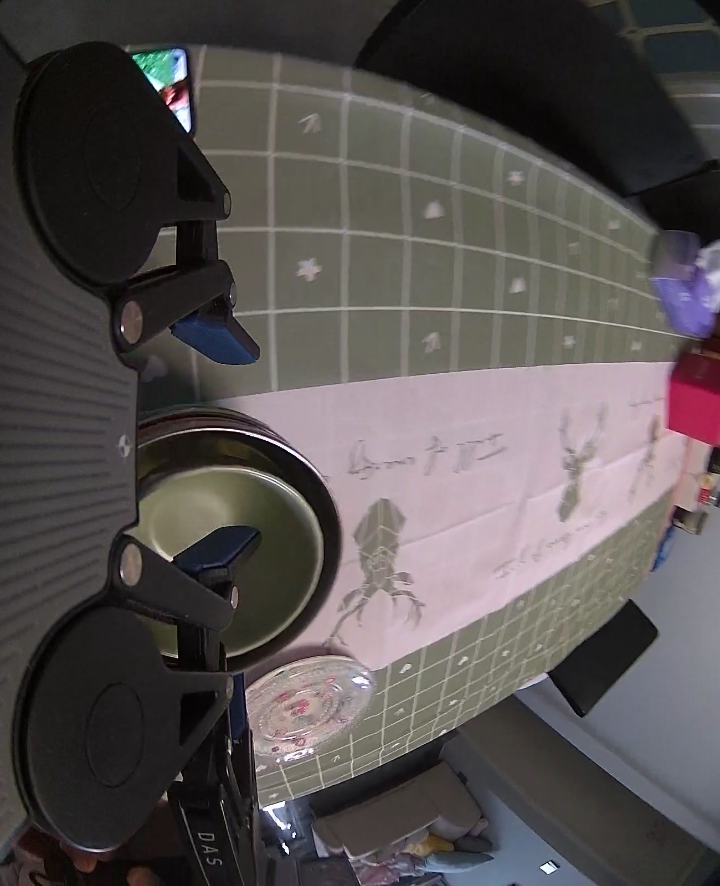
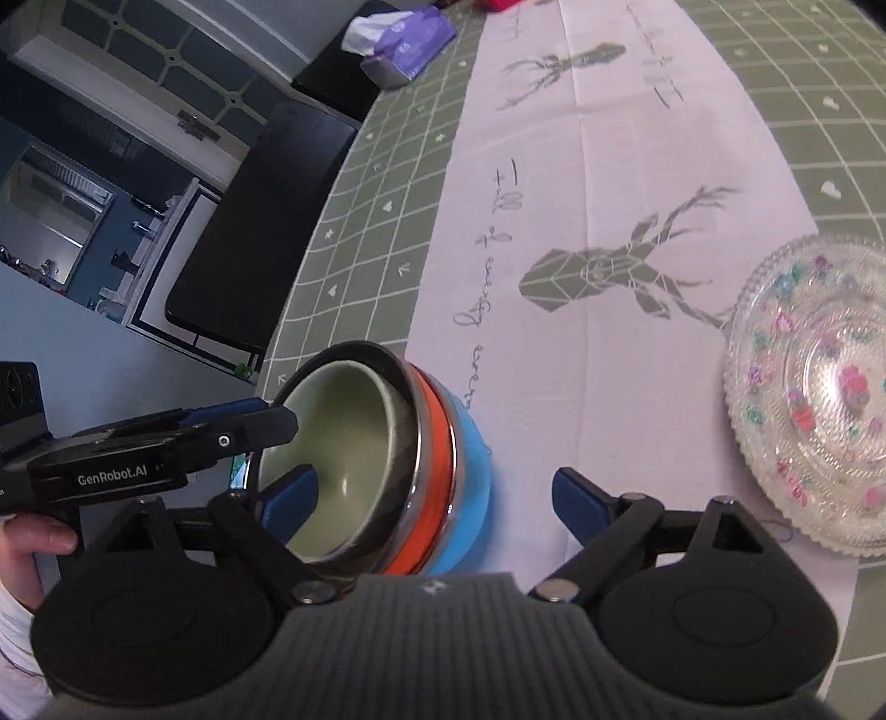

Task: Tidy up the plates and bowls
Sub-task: 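Grasp the rim of the nested bowl stack with both tools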

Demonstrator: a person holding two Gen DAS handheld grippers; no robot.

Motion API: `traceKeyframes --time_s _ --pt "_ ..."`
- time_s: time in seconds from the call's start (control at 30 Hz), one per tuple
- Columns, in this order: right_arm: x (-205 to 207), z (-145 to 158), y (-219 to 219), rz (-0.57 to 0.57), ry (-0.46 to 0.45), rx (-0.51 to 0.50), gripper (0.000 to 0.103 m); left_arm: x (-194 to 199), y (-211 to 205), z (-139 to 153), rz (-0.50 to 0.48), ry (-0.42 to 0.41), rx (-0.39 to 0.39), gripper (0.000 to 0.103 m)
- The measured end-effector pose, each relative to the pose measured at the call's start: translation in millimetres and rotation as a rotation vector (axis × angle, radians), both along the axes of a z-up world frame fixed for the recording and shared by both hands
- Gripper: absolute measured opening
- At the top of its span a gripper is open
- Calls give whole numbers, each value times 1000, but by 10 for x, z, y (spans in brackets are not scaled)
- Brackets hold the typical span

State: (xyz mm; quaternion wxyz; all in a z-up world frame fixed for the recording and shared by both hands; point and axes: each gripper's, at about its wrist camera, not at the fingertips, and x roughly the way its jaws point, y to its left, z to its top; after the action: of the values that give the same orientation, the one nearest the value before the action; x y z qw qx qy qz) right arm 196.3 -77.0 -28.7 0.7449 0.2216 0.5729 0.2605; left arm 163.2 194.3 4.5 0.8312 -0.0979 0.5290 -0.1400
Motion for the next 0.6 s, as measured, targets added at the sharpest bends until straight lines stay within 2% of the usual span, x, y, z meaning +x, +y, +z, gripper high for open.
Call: traceKeyframes --time_s 0.17,0.37,0.6 --pt "27 -153 116 20 106 5 90 150 -11 -126 -65 88 -2 78" --pt "35 -187 209 25 139 -16 88 326 -80 -239 -128 171 -19 78" --pt "85 -236 215 4 166 -48 78 382 -132 -403 -159 218 -52 77"
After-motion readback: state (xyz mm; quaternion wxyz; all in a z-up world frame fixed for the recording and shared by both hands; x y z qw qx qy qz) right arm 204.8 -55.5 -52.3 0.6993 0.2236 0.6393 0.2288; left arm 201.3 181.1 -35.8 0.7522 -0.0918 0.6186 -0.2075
